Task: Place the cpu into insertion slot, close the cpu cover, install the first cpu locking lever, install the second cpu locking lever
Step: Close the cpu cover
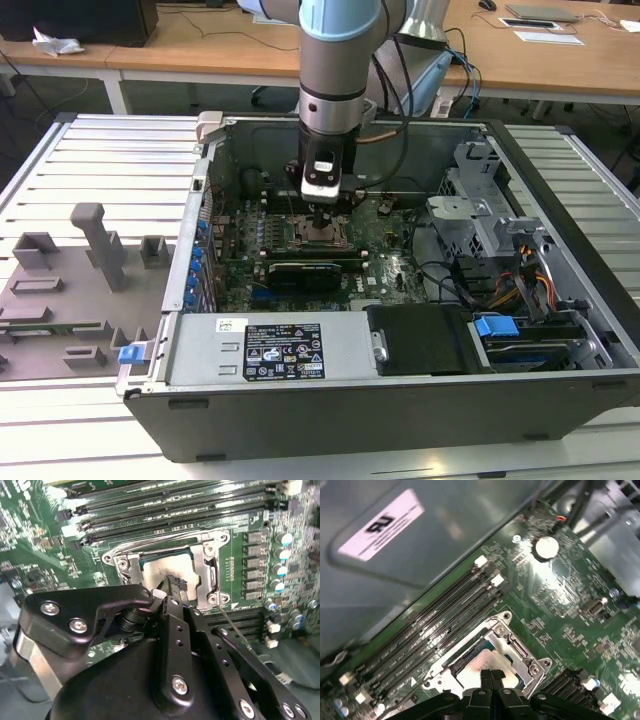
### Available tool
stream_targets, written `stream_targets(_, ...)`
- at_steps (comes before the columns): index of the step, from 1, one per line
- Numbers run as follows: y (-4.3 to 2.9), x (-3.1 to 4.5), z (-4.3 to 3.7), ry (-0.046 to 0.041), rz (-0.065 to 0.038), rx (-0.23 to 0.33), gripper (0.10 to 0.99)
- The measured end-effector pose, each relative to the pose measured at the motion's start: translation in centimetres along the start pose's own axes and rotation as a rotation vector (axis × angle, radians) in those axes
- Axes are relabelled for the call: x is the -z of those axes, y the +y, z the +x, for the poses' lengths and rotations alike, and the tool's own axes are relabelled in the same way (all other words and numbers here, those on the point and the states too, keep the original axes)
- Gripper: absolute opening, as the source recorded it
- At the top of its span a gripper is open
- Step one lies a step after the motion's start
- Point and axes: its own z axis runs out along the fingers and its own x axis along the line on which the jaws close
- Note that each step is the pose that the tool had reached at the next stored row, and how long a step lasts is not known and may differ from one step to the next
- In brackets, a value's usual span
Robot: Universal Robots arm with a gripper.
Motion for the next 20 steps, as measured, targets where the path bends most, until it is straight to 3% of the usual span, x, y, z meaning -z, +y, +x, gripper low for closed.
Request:
stream_targets(11, 0.00, -0.22, 0.00, 0.0015, 0.003, 0.275, 0.106)
stream_targets(20, 0.00, -0.25, 0.00, 0.0038, 0.002, 0.455, 0.106)
